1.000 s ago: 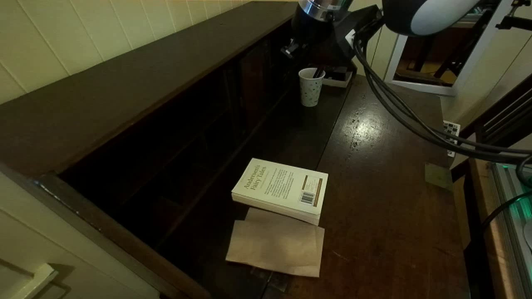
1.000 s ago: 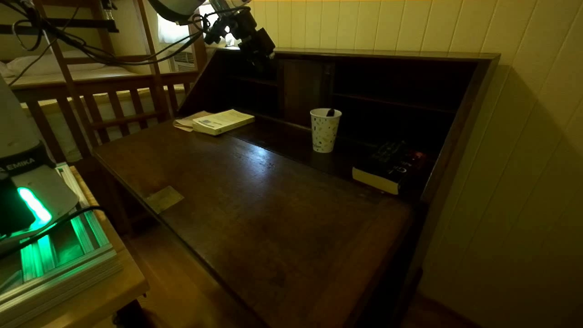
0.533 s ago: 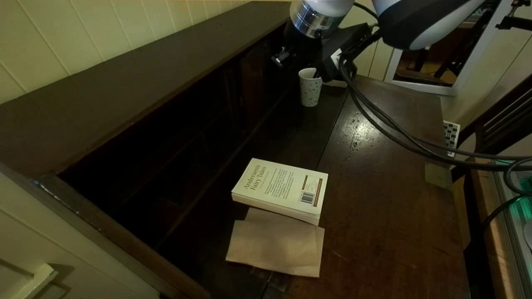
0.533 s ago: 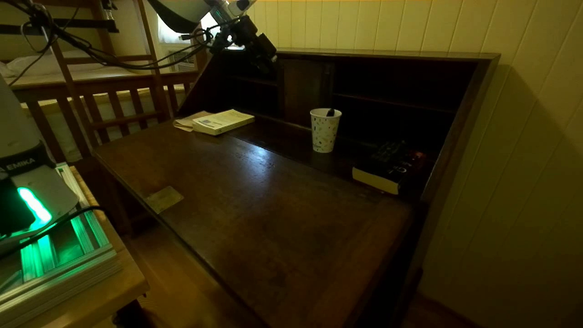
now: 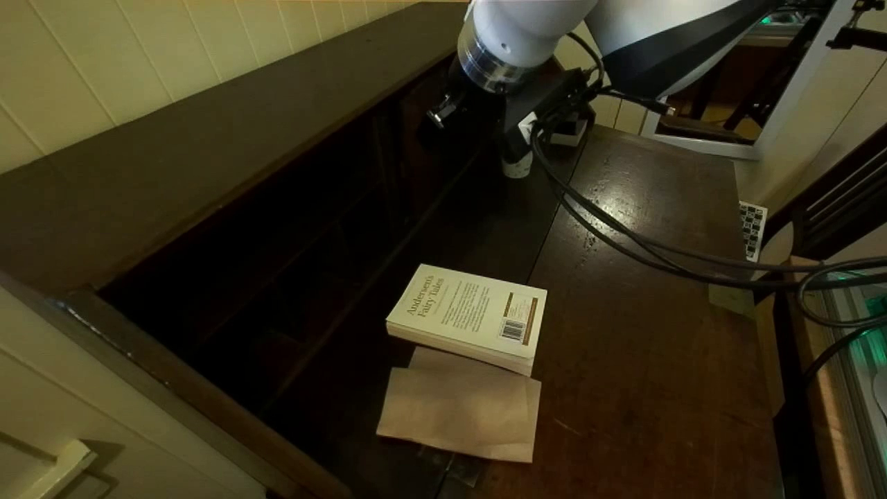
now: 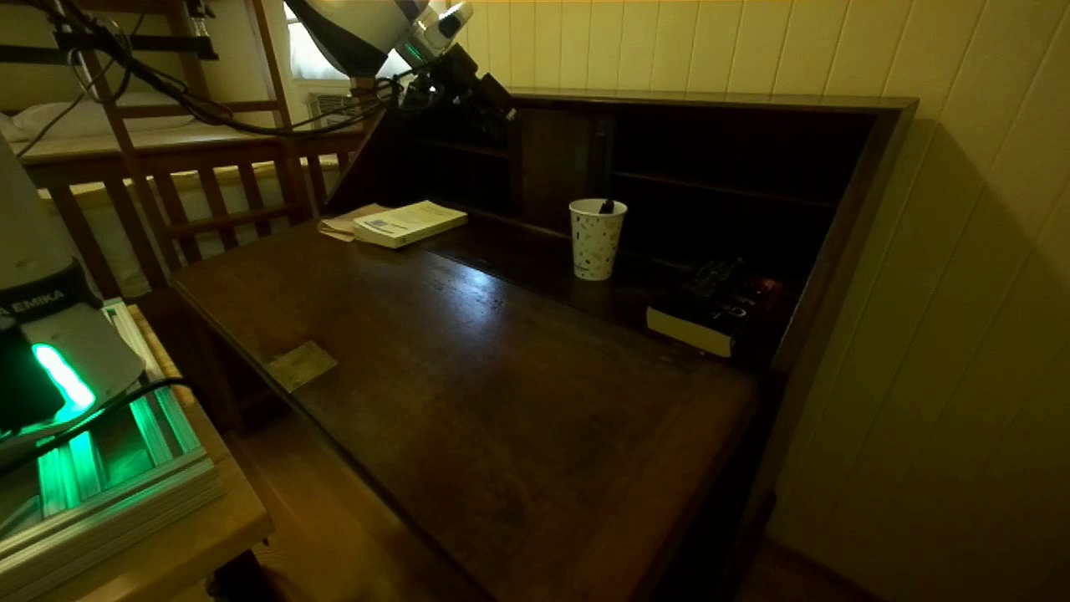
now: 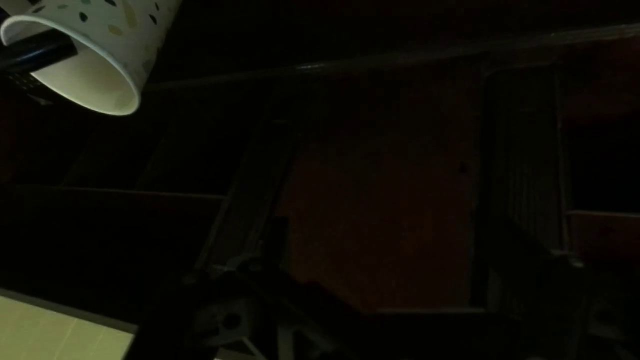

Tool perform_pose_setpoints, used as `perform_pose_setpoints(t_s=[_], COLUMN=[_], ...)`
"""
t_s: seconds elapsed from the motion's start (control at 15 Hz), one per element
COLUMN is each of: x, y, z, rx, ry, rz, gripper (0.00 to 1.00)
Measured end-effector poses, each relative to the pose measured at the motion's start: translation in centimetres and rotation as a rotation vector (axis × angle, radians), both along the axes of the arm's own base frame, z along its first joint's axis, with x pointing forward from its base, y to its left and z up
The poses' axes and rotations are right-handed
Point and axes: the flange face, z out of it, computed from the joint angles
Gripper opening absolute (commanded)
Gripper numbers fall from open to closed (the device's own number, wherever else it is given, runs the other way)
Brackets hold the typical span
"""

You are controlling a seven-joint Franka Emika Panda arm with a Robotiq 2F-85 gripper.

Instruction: Open the compartment on the dresser, put the cup inside then close it

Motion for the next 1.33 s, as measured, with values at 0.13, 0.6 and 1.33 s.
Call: perform_pose_setpoints(t_s=[0.13,0.6,1.33], x=[0.5,2.2,3.4], y=[0.3,0.5,1.2], z=[-0.6,-2.3,-4.1], rx=[-0.006,-0.024,-0.029], ry=[-0.016,-0.071,-0.138], rz=[0.004,0.014,0.035], gripper=[1.00,1.00,1.00])
